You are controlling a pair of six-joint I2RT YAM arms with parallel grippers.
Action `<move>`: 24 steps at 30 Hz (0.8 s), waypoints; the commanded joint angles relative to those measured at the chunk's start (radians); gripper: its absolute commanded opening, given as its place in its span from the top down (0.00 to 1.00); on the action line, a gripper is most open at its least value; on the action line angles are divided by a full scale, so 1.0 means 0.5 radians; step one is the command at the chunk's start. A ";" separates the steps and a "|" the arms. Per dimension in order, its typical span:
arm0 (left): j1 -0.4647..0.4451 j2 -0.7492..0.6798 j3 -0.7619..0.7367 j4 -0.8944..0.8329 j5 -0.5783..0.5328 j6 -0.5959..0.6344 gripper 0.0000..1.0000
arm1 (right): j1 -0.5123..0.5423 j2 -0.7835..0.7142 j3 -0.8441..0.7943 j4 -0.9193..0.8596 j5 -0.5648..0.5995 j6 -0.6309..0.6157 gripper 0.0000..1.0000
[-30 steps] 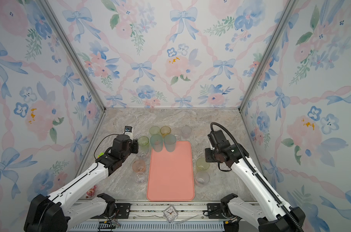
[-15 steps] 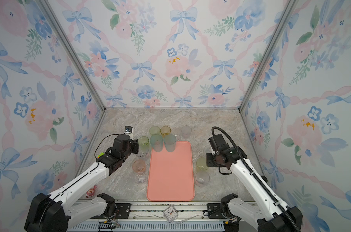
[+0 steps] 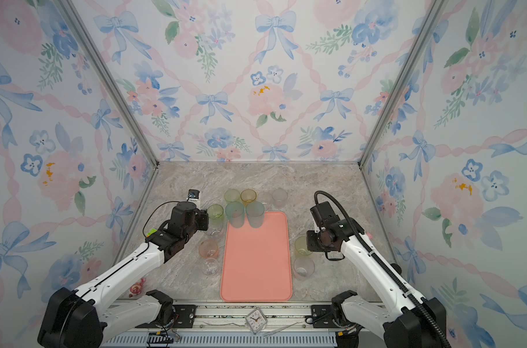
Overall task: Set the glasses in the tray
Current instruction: 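Lower the right gripper onto the pale green cup rim and close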
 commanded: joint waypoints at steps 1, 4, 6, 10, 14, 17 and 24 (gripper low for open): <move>0.016 0.016 0.018 0.000 0.008 -0.023 0.66 | -0.046 0.018 -0.037 0.017 -0.010 0.014 0.78; 0.014 0.024 0.020 0.001 0.008 -0.018 0.66 | -0.073 0.022 -0.051 0.019 -0.010 0.006 0.78; 0.016 0.029 0.021 0.003 0.007 -0.015 0.66 | -0.080 0.027 -0.059 0.024 -0.017 0.006 0.79; 0.014 0.050 0.029 0.007 0.010 -0.013 0.66 | -0.083 0.055 -0.071 0.036 -0.034 -0.001 0.80; 0.017 0.068 0.029 0.017 0.017 -0.011 0.66 | -0.086 0.082 -0.070 0.050 -0.041 -0.005 0.80; 0.019 0.076 0.028 0.020 0.021 -0.010 0.66 | -0.086 0.107 -0.069 0.054 -0.041 -0.006 0.81; 0.020 0.088 0.029 0.027 0.023 -0.002 0.66 | -0.095 0.160 -0.073 0.078 -0.041 -0.009 0.81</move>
